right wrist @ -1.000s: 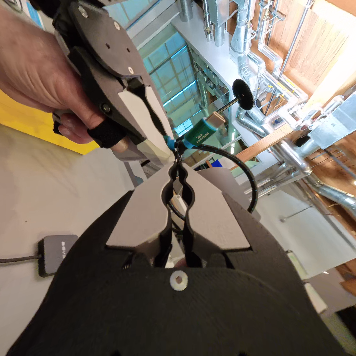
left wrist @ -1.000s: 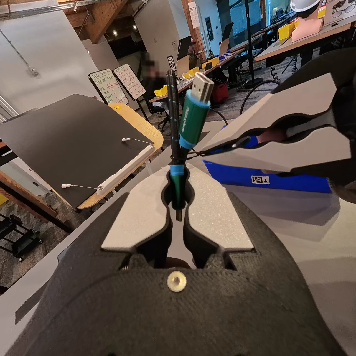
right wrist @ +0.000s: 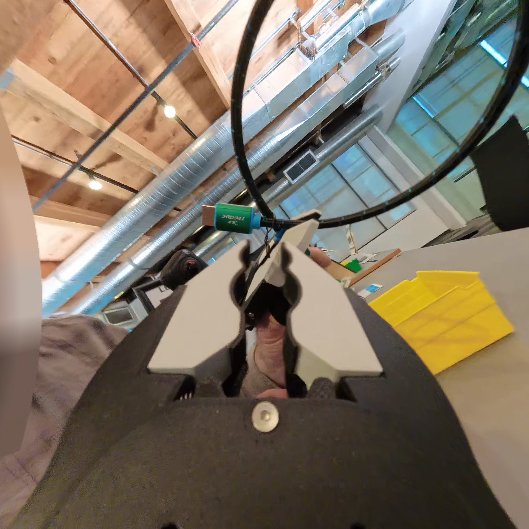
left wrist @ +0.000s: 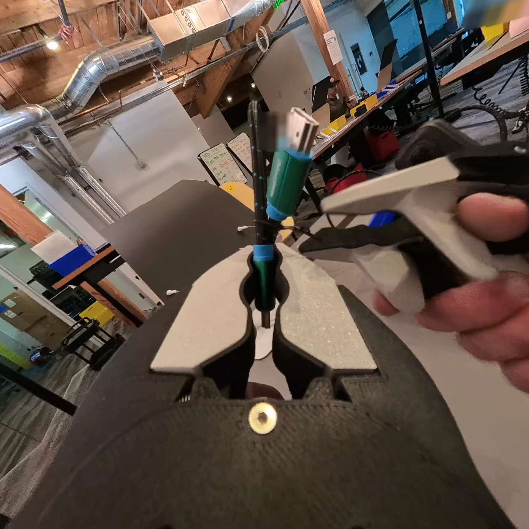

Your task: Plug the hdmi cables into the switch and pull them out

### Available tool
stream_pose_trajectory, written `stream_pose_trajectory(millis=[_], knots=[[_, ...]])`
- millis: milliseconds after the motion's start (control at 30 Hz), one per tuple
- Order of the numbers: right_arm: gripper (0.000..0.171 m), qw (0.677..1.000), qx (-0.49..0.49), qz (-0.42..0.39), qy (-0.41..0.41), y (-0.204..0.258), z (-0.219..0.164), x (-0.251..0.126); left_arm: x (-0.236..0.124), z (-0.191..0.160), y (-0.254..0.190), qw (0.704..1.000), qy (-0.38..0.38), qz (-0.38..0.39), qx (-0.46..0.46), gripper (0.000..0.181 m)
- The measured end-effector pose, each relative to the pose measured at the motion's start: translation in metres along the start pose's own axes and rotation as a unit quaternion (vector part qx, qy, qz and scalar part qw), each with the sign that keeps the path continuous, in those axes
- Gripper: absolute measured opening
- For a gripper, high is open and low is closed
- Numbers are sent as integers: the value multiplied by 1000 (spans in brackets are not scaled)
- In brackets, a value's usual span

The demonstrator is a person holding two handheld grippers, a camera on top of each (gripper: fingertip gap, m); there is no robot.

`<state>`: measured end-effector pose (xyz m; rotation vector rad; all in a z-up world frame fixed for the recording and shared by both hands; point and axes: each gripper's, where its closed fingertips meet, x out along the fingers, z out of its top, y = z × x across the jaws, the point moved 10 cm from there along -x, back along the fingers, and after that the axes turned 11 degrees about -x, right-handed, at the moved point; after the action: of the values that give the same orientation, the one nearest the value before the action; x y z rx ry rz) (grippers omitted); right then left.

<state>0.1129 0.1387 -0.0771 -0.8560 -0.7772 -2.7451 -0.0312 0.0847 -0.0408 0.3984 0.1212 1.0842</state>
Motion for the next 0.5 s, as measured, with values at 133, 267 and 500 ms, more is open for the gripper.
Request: stream_pose_trajectory(millis=[133,267,500], knots=[[24,970,-217,-58,88,14,8,1,-1,3,-1,1000,-1,-8,-3,7],[23,834,-501,-160,166,33,14,1,0,3,0,1000,7,-11,-14,7],[17,579,-756,-192,236,51,-2,7,3,1,-3,999,23,-20,-23,7]])
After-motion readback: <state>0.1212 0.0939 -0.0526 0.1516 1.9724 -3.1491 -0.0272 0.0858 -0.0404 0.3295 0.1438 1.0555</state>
